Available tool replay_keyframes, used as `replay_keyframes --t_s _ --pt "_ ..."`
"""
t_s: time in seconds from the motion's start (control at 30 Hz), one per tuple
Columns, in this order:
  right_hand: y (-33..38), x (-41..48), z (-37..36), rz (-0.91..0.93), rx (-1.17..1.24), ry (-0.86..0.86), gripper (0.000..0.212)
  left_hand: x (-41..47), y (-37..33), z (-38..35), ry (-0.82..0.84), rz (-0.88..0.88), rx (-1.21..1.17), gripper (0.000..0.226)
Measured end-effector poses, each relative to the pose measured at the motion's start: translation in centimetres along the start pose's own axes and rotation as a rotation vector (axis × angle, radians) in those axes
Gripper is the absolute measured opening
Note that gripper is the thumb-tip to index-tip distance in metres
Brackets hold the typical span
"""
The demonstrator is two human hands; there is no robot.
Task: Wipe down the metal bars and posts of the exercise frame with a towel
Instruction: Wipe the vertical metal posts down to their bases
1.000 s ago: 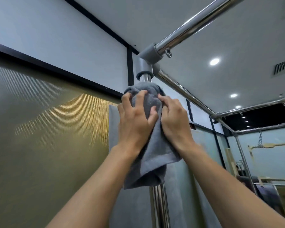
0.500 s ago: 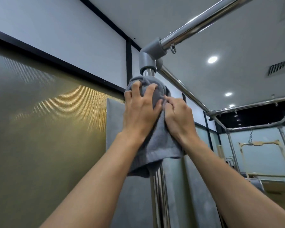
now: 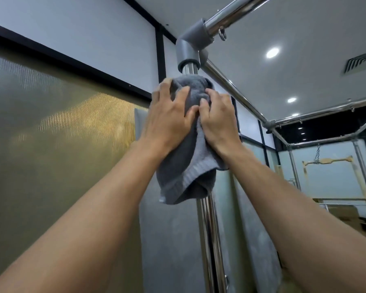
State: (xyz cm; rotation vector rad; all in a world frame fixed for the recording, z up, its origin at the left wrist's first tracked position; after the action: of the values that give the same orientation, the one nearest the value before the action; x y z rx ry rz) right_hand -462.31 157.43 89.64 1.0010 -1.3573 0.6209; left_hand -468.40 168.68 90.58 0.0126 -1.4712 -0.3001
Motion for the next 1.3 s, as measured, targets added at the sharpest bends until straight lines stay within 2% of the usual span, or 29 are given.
replay_keyframes --t_s 0.1,0.2,0.27,0.37,0.5,0.6,0.73,0.83,0.97,1.03,1.1,1.17,1.23,1.3 --pt "0.8 2.5 0.2 -0.027 -0.184 0.000 0.036 1.6 -0.3 -1.2 0.084 0.072 -0.039 0.061" --pt "0.6 0.1 0.9 0.012 -0.313 -0.037 0.027 -0.9 -1.2 -2.3 0.081 -0.063 -0.055 0.065" --pt "-0.1 -2.0 1.0 0.054 -0.238 -0.043 0.030 -2.3 -1.0 -2.7 0.132 -0.159 -0.032 0.070" --pt "0.1 -0.4 0.6 0.054 -0.113 -0.027 0.042 0.0 0.3 -2.4 0.205 -0.086 -0.012 0.066" --pt "0.9 3.3 0.3 0.077 0.064 -0.112 0.038 2.3 -0.2 -2.3 0.125 0.060 -0.165 0.061" --pt "-0.2 0.1 0.0 0.112 0.089 -0.117 0.033 -1.3 -0.7 -3.2 0.066 0.015 -0.187 0.063" --pt "-1.6 -6.5 0.7 0.233 -0.096 -0.080 0.042 -7.0 -0.7 -3.9 0.135 -0.087 -0.200 0.068" --pt "-0.2 -5.2 0.6 0.326 -0.238 -0.087 0.043 -6.0 0.3 -3.2 0.158 -0.003 -0.248 0.064" --pt "0.4 1.1 0.0 0.250 -0.154 -0.039 0.039 -1.8 -0.1 -2.0 0.062 0.164 -0.367 0.064" --pt "-1.1 2.1 0.6 0.187 -0.074 -0.021 0.035 -2.0 -1.6 -1.9 0.054 0.081 -0.321 0.070" --pt "-2.6 0.2 1.1 0.135 -0.094 0.028 0.032 -3.2 -2.7 -2.3 0.097 -0.078 -0.202 0.075" --pt "-3.3 -2.9 1.3 0.105 -0.105 0.091 0.029 -3.7 -2.2 -2.8 0.133 -0.157 -0.192 0.075" --pt "-2.6 -4.7 1.5 0.106 -0.050 0.100 0.028 -2.9 -1.5 -2.5 0.111 -0.159 -0.297 0.073" --pt "-0.8 -3.7 1.1 0.103 0.008 0.118 0.042 -1.6 -1.1 -2.0 0.052 -0.100 -0.397 0.070"
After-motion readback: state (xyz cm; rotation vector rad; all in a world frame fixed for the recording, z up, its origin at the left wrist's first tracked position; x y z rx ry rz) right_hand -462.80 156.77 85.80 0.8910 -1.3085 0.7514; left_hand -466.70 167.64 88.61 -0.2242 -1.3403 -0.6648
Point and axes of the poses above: each hand's wrist, its own x-axis towards the middle knuckle, its own z-axis out of the back of the hand, y = z × x, the point moved 6 cm from there along x, towards the middle knuckle, and after that the axes turned 2 degrees about -x, right-handed, at the moved point
